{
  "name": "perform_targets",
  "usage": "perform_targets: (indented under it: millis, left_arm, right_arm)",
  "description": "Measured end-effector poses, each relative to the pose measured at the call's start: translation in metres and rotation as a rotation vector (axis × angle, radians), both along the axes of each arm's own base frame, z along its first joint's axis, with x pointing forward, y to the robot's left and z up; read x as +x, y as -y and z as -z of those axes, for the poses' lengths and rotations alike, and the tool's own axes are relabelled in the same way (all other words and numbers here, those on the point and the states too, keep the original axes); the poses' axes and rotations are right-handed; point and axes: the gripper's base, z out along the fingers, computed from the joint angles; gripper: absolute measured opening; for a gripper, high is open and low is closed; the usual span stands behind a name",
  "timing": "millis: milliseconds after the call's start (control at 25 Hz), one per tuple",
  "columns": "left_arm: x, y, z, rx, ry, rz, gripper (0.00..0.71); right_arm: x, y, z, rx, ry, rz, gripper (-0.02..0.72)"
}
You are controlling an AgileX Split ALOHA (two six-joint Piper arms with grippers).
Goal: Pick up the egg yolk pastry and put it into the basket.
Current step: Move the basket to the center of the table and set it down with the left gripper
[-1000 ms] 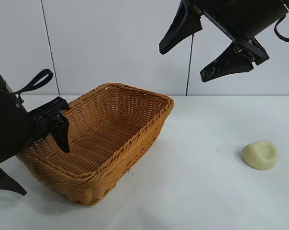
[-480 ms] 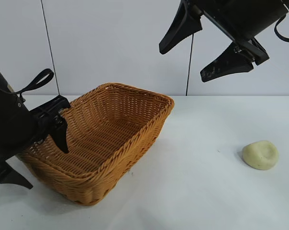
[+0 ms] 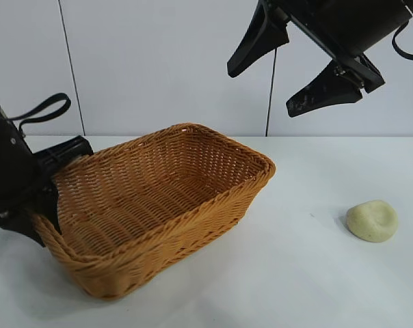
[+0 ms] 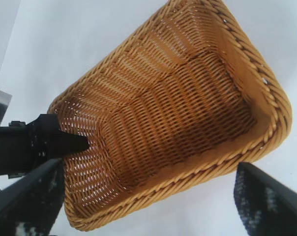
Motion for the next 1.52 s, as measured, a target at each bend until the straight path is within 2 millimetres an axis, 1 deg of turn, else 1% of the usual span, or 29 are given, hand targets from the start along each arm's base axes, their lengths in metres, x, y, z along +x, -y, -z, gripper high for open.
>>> perform_targets:
  millis: [120,160,240,440,520,680,720,1080,1120,1160,1200,1240,1320,1360,1440,1520]
  left_arm:
    - [0.018,0.005,-0.005,-0.004,0.015,0.150,0.142]
    - [0.018,0.005,-0.005,-0.004,0.015,0.150,0.142]
    - [0.027,0.008,-0.004,0.002,0.005,0.230,0.142]
    - [0.052,0.016,0.005,0.027,0.024,0.341,0.142]
    - [0.058,0.019,0.010,0.047,0.028,0.380,0.142]
    - [0.063,0.020,0.031,0.061,-0.010,0.417,0.141]
    - [0.064,0.020,0.042,0.063,-0.029,0.430,0.141]
    - [0.065,0.021,0.044,0.058,-0.031,0.447,0.148]
    - [0.065,0.021,0.045,0.057,-0.033,0.447,0.169]
    - [0.065,0.021,0.046,0.055,-0.037,0.446,0.221]
    - [0.065,0.021,0.050,0.054,-0.048,0.446,0.297]
    - [0.065,0.021,0.052,0.054,-0.054,0.446,0.391]
    - [0.064,0.021,0.051,0.054,-0.055,0.447,0.557]
    - [0.064,0.021,0.048,0.054,-0.048,0.447,0.610]
    - [0.063,0.021,0.041,0.054,-0.038,0.451,0.659]
    - [0.062,0.021,0.030,0.053,-0.031,0.459,0.680]
  right_arm:
    - [0.000,0.000,0.000,0.000,0.000,0.000,0.642]
    - [0.000,0.000,0.000,0.000,0.000,0.000,0.642]
    - [0.000,0.000,0.000,0.000,0.000,0.000,0.642]
    - [0.000,0.000,0.000,0.000,0.000,0.000,0.642]
    - [0.000,0.000,0.000,-0.001,0.000,0.000,0.642]
    - [0.000,0.000,0.000,-0.001,0.000,0.000,0.642]
    - [0.000,0.000,0.000,0.000,0.000,0.000,0.642]
    - [0.000,0.000,0.000,-0.001,-0.003,-0.002,0.642]
    - [0.000,0.000,0.000,-0.002,-0.003,-0.003,0.642]
    - [0.000,0.000,0.000,-0.002,-0.003,-0.003,0.642]
    - [0.000,0.000,0.000,-0.002,-0.004,-0.003,0.642]
    - [0.000,0.000,0.000,-0.001,-0.004,-0.002,0.642]
    - [0.000,0.000,0.000,-0.001,-0.004,-0.002,0.642]
    - [0.000,0.000,0.000,-0.001,-0.005,-0.002,0.642]
    - [-0.001,0.000,0.000,-0.001,-0.006,-0.003,0.642]
    - [-0.001,0.000,0.000,-0.001,-0.006,-0.003,0.642]
